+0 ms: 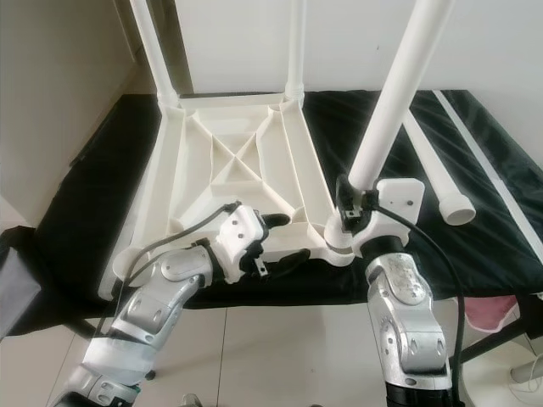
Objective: Building children table
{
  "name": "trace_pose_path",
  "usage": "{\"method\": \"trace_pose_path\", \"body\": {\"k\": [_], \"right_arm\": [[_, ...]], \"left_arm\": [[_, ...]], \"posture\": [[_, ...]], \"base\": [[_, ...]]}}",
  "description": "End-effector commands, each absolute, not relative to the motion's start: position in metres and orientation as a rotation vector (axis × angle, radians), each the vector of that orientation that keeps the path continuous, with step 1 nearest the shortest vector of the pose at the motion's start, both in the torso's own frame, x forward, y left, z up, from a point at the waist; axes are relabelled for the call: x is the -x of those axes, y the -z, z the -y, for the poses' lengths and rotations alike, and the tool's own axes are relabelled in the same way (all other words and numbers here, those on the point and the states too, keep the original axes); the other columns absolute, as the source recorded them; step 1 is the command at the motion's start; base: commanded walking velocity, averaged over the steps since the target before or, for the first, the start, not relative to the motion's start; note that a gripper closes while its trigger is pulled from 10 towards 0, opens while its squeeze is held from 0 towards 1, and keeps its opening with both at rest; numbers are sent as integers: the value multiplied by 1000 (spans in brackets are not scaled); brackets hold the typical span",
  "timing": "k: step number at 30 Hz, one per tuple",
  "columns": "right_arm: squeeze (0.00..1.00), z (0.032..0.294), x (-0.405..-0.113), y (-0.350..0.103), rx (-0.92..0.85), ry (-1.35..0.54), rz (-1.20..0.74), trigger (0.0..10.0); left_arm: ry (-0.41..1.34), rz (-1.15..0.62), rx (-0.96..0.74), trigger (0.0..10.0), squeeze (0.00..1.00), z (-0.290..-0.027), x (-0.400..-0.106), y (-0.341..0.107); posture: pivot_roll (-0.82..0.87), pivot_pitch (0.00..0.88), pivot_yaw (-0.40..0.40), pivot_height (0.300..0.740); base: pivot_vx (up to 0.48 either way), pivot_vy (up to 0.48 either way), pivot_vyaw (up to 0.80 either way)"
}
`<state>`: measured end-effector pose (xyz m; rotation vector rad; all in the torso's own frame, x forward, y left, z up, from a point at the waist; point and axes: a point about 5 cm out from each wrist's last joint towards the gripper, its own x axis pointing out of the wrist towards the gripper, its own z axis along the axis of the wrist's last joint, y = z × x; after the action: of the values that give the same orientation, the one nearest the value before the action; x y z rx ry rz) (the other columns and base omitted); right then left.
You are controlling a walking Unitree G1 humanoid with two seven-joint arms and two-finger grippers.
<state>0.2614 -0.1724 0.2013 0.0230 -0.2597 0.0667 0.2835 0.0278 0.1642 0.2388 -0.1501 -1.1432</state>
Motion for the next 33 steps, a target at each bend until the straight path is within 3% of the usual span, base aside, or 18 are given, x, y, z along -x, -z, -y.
{"method": "trace_pose_path", "body": {"k": [1, 17, 33], "right_arm": [[0, 176, -259, -197, -14, -50, 240, 10000], [0, 178, -245, -174, -50, -90, 208, 10000], [0, 175, -245, -156, 88, -210, 181, 10000]], "left_arm": [[1122, 120, -234, 10000, 0, -29, -282, -163], [1171, 29, -199, 10000, 0, -24, -276, -164], [1239, -17, -155, 10000, 0, -23, -267, -168]], "posture": [[-68, 11, 1, 740], [-69, 16, 9, 740], [-59, 41, 14, 740]], "base": [[0, 0, 0], [0, 0, 0], [0, 0, 0]]}}
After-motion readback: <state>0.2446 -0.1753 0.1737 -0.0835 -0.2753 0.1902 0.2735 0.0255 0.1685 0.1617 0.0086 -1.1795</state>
